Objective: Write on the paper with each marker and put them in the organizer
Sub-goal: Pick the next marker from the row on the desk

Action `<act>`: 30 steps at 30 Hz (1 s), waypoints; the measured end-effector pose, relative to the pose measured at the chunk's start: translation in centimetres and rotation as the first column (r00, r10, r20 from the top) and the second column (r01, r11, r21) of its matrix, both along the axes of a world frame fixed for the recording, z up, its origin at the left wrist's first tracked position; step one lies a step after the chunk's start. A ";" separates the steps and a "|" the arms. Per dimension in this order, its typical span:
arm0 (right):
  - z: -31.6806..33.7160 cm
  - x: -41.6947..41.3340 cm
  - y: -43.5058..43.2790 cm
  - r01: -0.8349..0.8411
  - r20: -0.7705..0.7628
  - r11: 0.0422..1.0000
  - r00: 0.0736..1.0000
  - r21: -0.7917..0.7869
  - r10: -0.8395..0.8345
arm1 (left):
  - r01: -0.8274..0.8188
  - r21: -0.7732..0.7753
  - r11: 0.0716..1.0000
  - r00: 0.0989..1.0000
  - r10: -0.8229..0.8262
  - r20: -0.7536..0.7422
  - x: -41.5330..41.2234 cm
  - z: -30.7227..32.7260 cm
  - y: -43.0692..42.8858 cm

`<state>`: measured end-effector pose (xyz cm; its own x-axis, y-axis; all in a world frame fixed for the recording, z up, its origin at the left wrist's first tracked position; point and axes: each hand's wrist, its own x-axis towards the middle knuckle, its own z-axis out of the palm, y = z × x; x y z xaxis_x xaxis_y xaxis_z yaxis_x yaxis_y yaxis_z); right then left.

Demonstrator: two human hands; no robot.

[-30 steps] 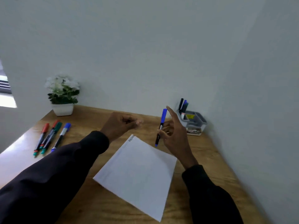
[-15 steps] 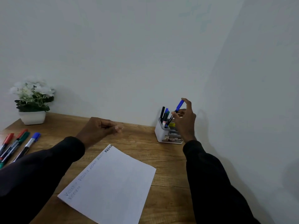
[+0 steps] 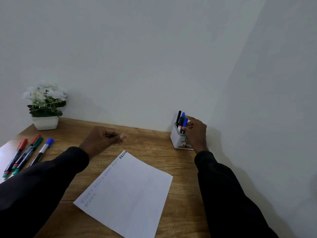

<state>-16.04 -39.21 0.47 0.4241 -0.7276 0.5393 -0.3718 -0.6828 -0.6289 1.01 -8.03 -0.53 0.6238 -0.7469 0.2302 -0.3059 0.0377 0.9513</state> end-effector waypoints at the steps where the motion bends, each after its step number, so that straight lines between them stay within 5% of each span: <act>1: 0.0 0.0 0.0 0.010 0.008 1.000 1.000 -0.014 -0.010 | -0.007 0.002 1.000 1.000 0.007 -0.002 0.0 0.0 0.2; 6: 0.8 -0.1 1.9 0.091 0.102 0.989 0.992 -0.114 -0.079 | -0.049 0.014 0.999 0.998 0.048 0.037 0.5 0.2 1.9; 10: 1.1 0.9 6.8 -0.067 0.165 0.994 0.983 -0.087 0.080 | -0.047 0.038 0.998 0.998 0.045 0.043 1.3 0.3 4.5; 19: -1.4 6.3 19.5 -0.593 -0.021 0.786 0.796 0.175 0.605 | -0.250 0.054 0.967 0.965 0.244 0.100 2.9 -0.1 13.7; 30: -4.2 14.8 27.8 -0.741 -0.264 0.654 0.608 0.148 0.749 | -0.471 0.086 0.878 0.881 0.463 0.100 6.9 -1.6 21.1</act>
